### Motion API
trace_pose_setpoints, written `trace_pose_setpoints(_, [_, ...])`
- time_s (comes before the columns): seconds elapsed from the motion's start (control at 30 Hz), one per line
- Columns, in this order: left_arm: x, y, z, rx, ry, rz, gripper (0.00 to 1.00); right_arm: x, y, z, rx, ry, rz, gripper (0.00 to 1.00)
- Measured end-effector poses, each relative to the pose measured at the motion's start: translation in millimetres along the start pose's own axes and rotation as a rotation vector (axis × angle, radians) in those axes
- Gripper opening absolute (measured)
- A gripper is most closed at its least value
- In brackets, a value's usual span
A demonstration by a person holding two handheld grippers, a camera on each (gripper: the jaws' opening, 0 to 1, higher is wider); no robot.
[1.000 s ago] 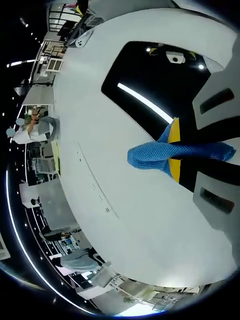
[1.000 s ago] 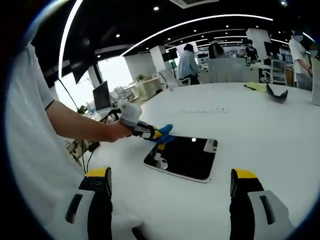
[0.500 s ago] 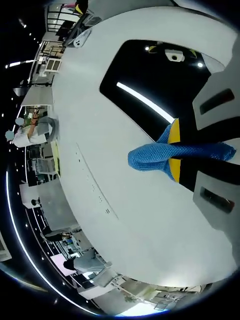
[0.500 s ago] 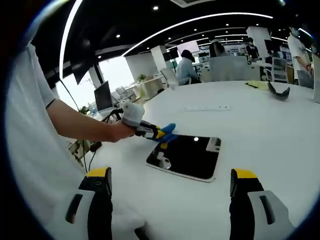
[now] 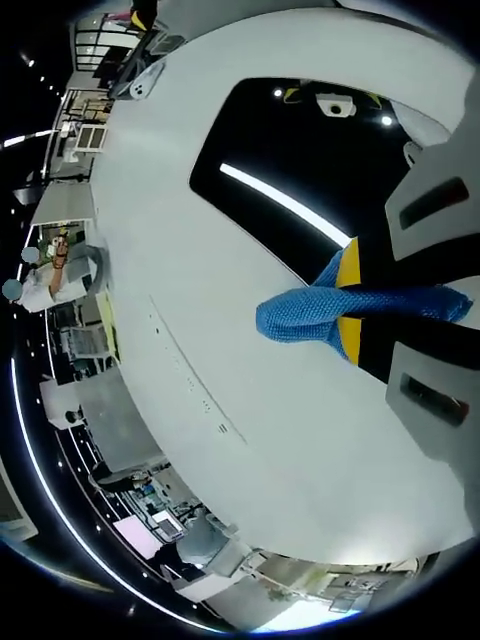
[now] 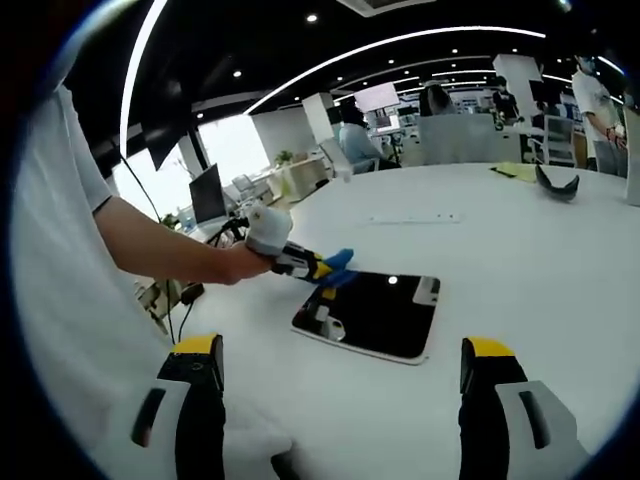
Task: Wipe the mirror surface with the cleaning cloth until all visible marks leave the cleaned area.
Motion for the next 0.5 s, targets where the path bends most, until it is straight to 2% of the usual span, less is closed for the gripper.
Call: trace_pose_setpoints(0.5, [-2.4,-4.3,-4.0,-0.02,0.009,0.005,0.05,-2.5,-2.3,-1.1,-0.004,-0.007,-0.009,0.98])
Point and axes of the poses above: the point that each gripper's makers call its tool centre point, and the gripper's own axes: x roughly backward along the fingers, y roughly to its left, z roughly out of its underside, the point moved 10 cm from there along x, roughly backward along the fingers, and after that the axes turned 8 degrees about -y, right-handed, at the moved point
